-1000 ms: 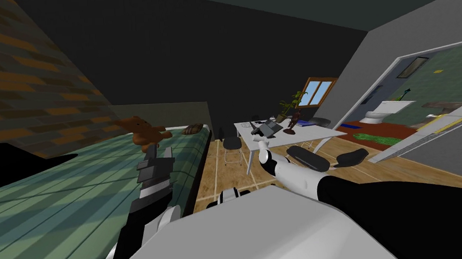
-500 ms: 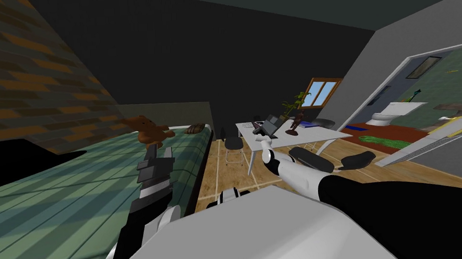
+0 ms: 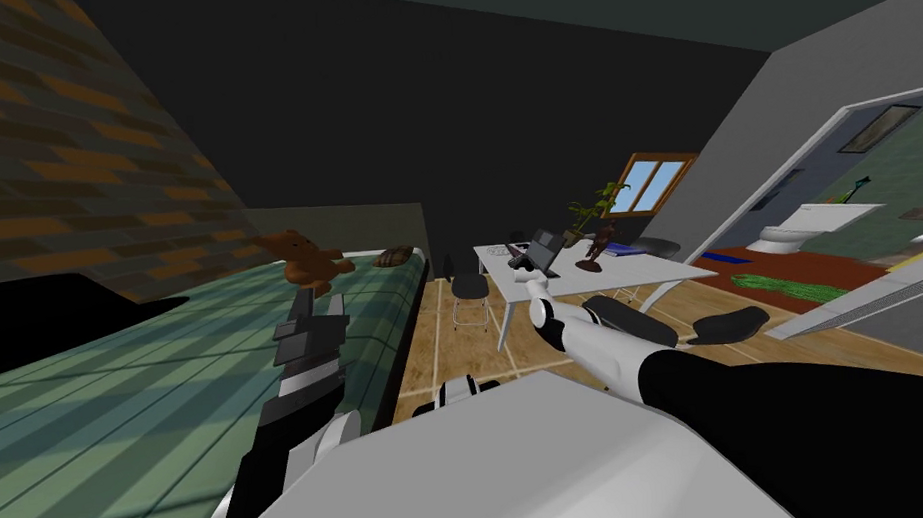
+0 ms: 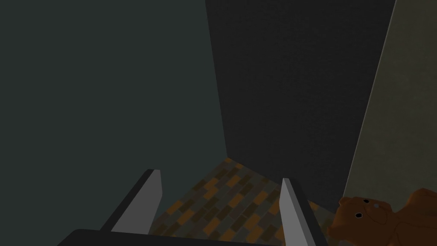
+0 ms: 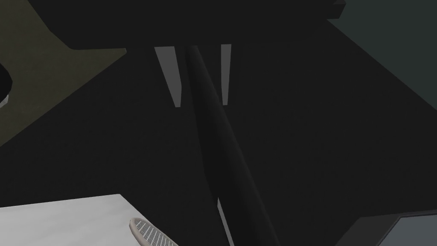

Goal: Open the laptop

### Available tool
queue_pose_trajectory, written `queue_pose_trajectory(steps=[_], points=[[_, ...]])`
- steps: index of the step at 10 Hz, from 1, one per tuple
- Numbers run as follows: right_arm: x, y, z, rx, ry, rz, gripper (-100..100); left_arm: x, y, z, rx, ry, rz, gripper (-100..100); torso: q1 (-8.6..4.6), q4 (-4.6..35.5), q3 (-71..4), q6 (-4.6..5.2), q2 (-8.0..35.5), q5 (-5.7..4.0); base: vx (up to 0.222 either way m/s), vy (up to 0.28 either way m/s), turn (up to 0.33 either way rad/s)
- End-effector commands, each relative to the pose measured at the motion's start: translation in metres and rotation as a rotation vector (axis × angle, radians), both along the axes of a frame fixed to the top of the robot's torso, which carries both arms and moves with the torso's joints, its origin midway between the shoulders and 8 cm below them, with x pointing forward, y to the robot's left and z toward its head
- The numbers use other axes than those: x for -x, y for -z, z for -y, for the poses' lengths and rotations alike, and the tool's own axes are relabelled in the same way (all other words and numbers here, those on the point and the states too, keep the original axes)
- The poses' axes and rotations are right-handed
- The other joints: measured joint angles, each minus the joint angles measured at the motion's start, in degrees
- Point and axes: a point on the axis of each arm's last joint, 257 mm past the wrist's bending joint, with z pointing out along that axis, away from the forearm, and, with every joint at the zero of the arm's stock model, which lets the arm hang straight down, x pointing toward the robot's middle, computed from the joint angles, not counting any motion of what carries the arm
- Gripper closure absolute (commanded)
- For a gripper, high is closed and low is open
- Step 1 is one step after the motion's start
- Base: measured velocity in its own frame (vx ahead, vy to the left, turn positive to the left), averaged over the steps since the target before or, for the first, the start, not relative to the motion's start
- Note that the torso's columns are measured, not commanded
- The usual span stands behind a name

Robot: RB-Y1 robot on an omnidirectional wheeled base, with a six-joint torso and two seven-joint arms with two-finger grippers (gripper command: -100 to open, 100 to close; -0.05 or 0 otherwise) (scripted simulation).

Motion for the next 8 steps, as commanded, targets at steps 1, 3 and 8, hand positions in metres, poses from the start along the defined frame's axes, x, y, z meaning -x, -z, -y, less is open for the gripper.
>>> queue_pose_trajectory(steps=[1, 3, 8], points=[[0.007, -0.008, 0.026, 0.027, 0.008, 0.005, 100, 0.0, 0.0, 0.0, 0.0, 0.0, 0.0, 0, 0.11, -0.01, -0.02, -0.04, -0.03, 0.04, 0.008, 0.044, 0.074], [0.006, -0.008, 0.023, -0.017, 0.006, 0.026, 100, 0.0, 0.0, 0.0, 0.0, 0.0, 0.0, 0, 0.11, 0.03, 0.0, 0.01, 0.01, 0.09, 0.003, 0.012, -0.007], [0.015, -0.012, 0.048, -0.043, 0.015, 0.045, 100, 0.0, 0.0, 0.0, 0.0, 0.0, 0.0, 0, 0.08, -0.11, -0.09, -0.05, -0.14, 0.0, 0.002, 0.019, 0.038]])
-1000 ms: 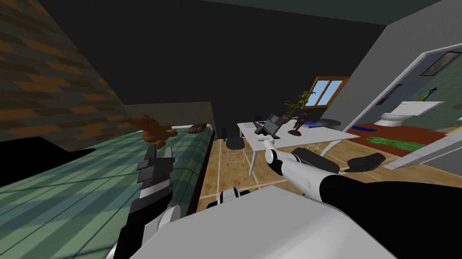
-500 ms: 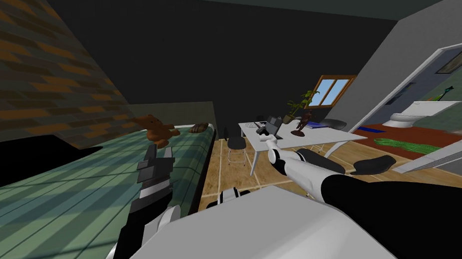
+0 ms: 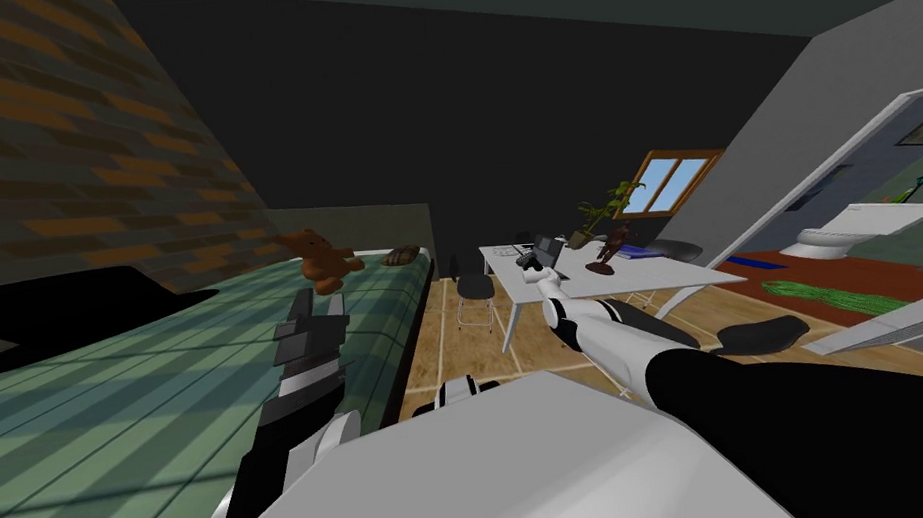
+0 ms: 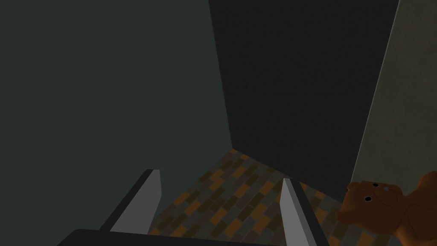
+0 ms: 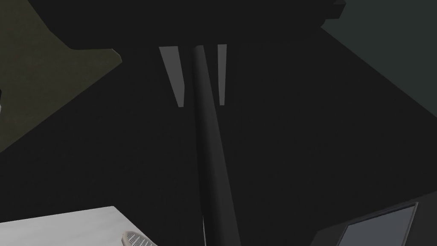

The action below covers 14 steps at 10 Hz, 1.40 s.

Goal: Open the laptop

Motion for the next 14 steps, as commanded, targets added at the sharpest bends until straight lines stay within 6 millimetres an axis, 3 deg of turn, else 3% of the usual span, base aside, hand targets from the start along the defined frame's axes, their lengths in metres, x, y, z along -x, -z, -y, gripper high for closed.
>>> queue_pose_trajectory(steps=[1, 2, 3, 6, 7, 8, 10, 11, 13, 14], points=[[-0.001, 0.0, -0.001, -0.055, 0.0, 0.027, 100, 0.0, 0.0, 0.0, 0.0, 0.0, 0.0, 0, -0.07, 0.04, 0.02, -0.02, 0.02, -0.01, 0.0, 0.0, 0.0], [0.011, 0.006, 0.02, -0.029, 0.011, 0.005, 100, 0.0, 0.0, 0.0, 0.0, 0.0, 0.0, 0, -0.09, 0.06, 0.03, -0.02, 0.02, 0.0, 0.008, 0.029, 0.142], [0.012, -0.003, 0.026, -0.015, 0.009, 0.009, 100, 0.0, 0.0, 0.0, 0.0, 0.0, 0.0, 0, -0.05, 0.0, -0.02, 0.01, -0.05, -0.02, 0.006, 0.039, 0.083], [0.011, -0.002, 0.025, -0.08, 0.011, 0.04, 100, 0.0, 0.0, 0.0, 0.0, 0.0, 0.0, 0, -0.04, 0.08, 0.06, -0.01, 0.09, 0.03, 0.002, 0.01, -0.01], [0.025, 0.003, 0.048, -0.053, 0.026, 0.016, 100, 0.0, 0.0, 0.0, 0.0, 0.0, 0.0, 0, -0.04, 0.07, 0.05, -0.05, 0.08, 0.01, 0.008, 0.025, 0.127], [0.023, -0.013, 0.051, -0.035, 0.015, 0.034, 100, 0.0, 0.0, 0.0, 0.0, 0.0, 0.0, 0, 0.02, 0.01, 0.02, -0.04, 0.02, 0.0, 0.003, 0.047, 0.08], [0.026, -0.004, 0.053, -0.102, 0.027, 0.046, 100, 0.0, 0.0, 0.0, 0.0, 0.0, 0.0, 0, 0.1, 0.08, 0.02, -0.01, 0.05, 0.12, 0.001, 0.013, 0.005], [0.042, -0.007, 0.078, -0.067, 0.054, 0.031, -100, 0.0, 0.0, 0.0, 0.0, 0.0, 0.0, 0, -0.03, 0.05, 0.04, 0.06, 0.07, 0.04, -0.004, 0.028, 0.243], [0.042, -0.007, 0.078, -0.087, 0.056, 0.041, -100, 0.0, 0.0, 0.0, 0.0, 0.0, 0.0, 0, -0.06, 0.03, 0.05, 0.1, 0.07, -0.01, -0.006, 0.022, 0.032], [0.06, -0.008, 0.105, -0.071, 0.086, 0.032, -100, 0.0, 0.0, 0.0, 0.0, 0.0, 0.0, 0, -0.12, 0.02, 0.02, 0.08, 0.04, -0.02, -0.019, 0.03, 0.2]])
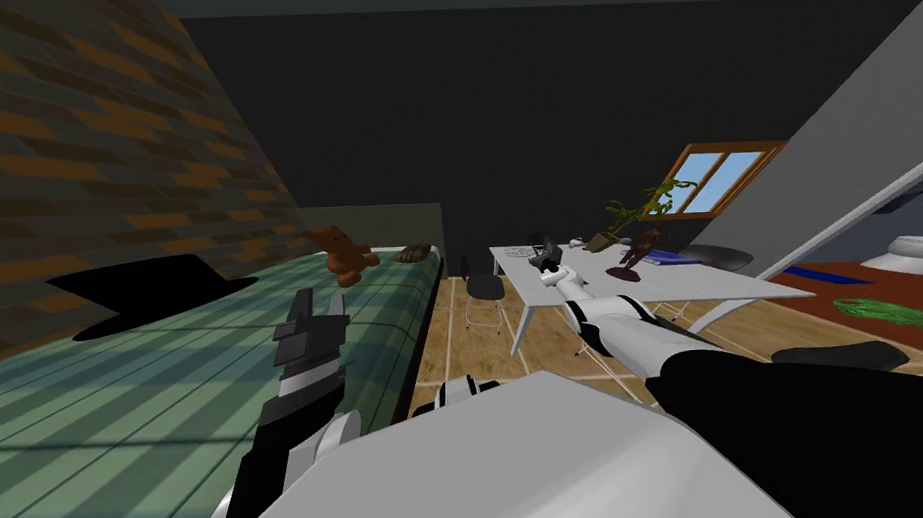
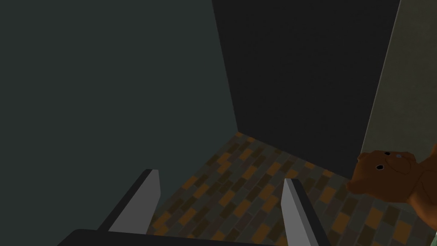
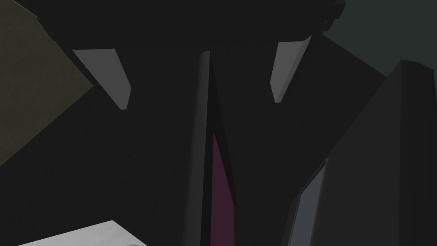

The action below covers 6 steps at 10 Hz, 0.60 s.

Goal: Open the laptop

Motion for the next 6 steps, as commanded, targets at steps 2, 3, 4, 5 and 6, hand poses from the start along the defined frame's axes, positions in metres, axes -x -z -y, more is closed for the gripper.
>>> queue_pose_trajectory(steps=[2, 3, 4, 5, 6], points=[[0.038, -0.004, 0.054, 0.027, 0.06, -0.017, -100, 0.0, 0.0, 0.0, 0.0, 0.0, 0.0, 0, 0.05, -0.01, -0.02, -0.01, -0.04, 0.02, -0.012, 0.026, 0.134], [0.038, -0.005, 0.053, -0.003, 0.061, 0.002, -100, 0.0, 0.0, 0.0, 0.0, 0.0, 0.0, 0, 0.06, -0.02, -0.02, -0.04, -0.04, 0.01, -0.008, 0.026, 0.11], [0.037, -0.006, 0.053, -0.003, 0.061, 0.004, -100, 0.0, 0.0, 0.0, 0.0, 0.0, 0.0, 0, 0.05, -0.02, -0.03, -0.02, -0.06, 0.0, -0.004, 0.015, -0.006], [0.057, -0.008, 0.078, 0.015, 0.09, -0.012, -100, 0.0, 0.0, 0.0, 0.0, 0.0, 0.0, 0, 0.01, -0.02, -0.04, -0.01, -0.07, 0.0, -0.008, 0.033, 0.225], [0.056, -0.011, 0.077, -0.003, 0.089, 0.005, -100, 0.0, 0.0, 0.0, 0.0, 0.0, 0.0, 0, 0.09, -0.02, -0.02, -0.07, -0.04, 0.01, -0.008, 0.028, 0.093]])
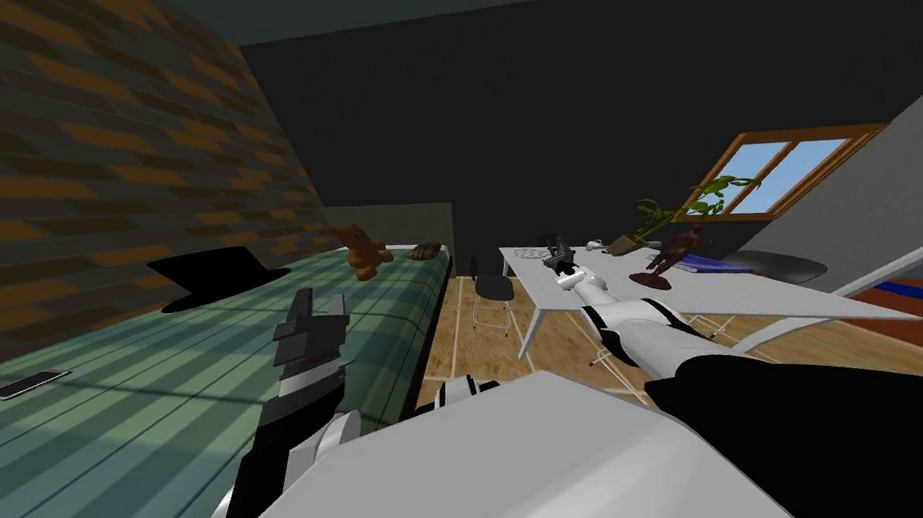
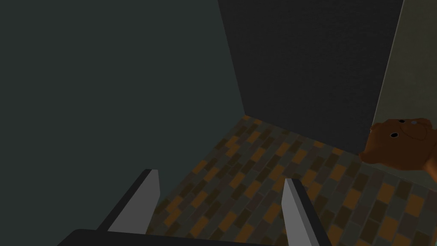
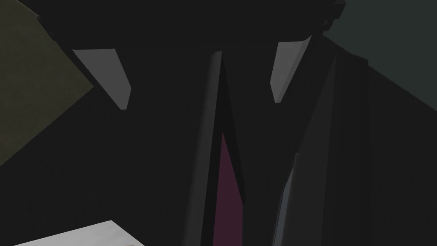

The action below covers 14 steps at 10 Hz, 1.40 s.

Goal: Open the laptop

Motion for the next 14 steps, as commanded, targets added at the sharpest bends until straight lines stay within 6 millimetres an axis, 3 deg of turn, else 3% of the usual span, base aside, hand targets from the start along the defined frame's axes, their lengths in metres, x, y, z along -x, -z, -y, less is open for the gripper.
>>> queue_pose_trajectory(steps=[1, 2, 3, 4, 6, 7, 8, 9, 10, 11, 12, 14], points=[[0.008, 0.0, 0.013, -0.019, 0.018, 0.008, -100, 0.0, 0.0, 0.0, 0.0, 0.0, 0.0, 0, -0.02, 0.01, 0.0, 0.07, 0.0, 0.01, -0.002, 0.012, -0.03], [0.028, -0.005, 0.036, 0.005, 0.045, -0.008, -100, 0.0, 0.0, 0.0, 0.0, 0.0, 0.0, 0, -0.09, 0.0, 0.0, 0.1, 0.0, -0.02, -0.006, 0.03, 0.191], [0.028, -0.005, 0.036, -0.019, 0.047, 0.009, -100, 0.0, 0.0, 0.0, 0.0, 0.0, 0.0, 0, -0.03, 0.05, 0.05, 0.09, 0.08, 0.02, -0.004, 0.023, 0.107], [0.048, -0.011, 0.059, 0.01, 0.073, -0.012, -100, 0.0, 0.0, 0.0, 0.0, 0.0, 0.0, 0, -0.02, 0.05, 0.05, 0.12, 0.08, 0.04, -0.002, 0.032, 0.22], [0.048, -0.011, 0.059, -0.019, 0.075, 0.009, -100, 0.0, 0.0, 0.0, 0.0, 0.0, 0.0, 0, -0.03, 0.05, 0.06, 0.17, 0.09, 0.04, -0.004, 0.023, 0.034], [0.068, -0.018, 0.079, 0.013, 0.1, -0.013, -100, 0.0, 0.0, 0.0, 0.0, 0.0, 0.0, 0, -0.07, 0.06, 0.09, 0.21, 0.14, 0.02, -0.006, 0.032, 0.164], [0.068, -0.018, 0.079, -0.017, 0.103, 0.009, -100, 0.0, 0.0, 0.0, 0.0, 0.0, 0.0, 0, 0.01, 0.1, 0.1, 0.13, 0.18, 0.1, -0.009, 0.023, 0.1], [0.088, -0.027, 0.099, 0.011, 0.127, -0.009, -100, 0.0, 0.0, 0.0, 0.0, 0.0, 0.0, 0, 0.06, 0.06, 0.06, 0.05, 0.11, 0.08, -0.011, 0.036, 0.227], [0.088, -0.027, 0.099, -0.013, 0.129, 0.009, -100, 0.0, 0.0, 0.0, 0.0, 0.0, 0.0, 0, 0.08, 0.03, 0.03, 0.02, 0.05, 0.06, -0.008, 0.03, 0.09], [0.108, -0.036, 0.118, 0.019, 0.152, -0.013, -100, 0.0, 0.0, 0.0, 0.0, 0.0, 0.0, 0, -0.01, 0.01, -0.01, 0.08, -0.01, 0.02, -0.007, 0.038, 0.199], [0.098, -0.047, 0.11, 0.001, 0.131, 0.028, -100, 0.0, 0.0, 0.0, 0.0, 0.0, 0.0, 0, -0.02, 0.0, -0.01, 0.02, -0.01, 0.0, -0.005, 0.031, 0.081], [0.108, -0.037, 0.118, -0.012, 0.155, 0.011, -100, 0.0, 0.0, 0.0, 0.0, 0.0, 0.0, 0, -0.12, -0.01, -0.02, 0.07, -0.03, -0.03, -0.001, 0.01, -0.018]])
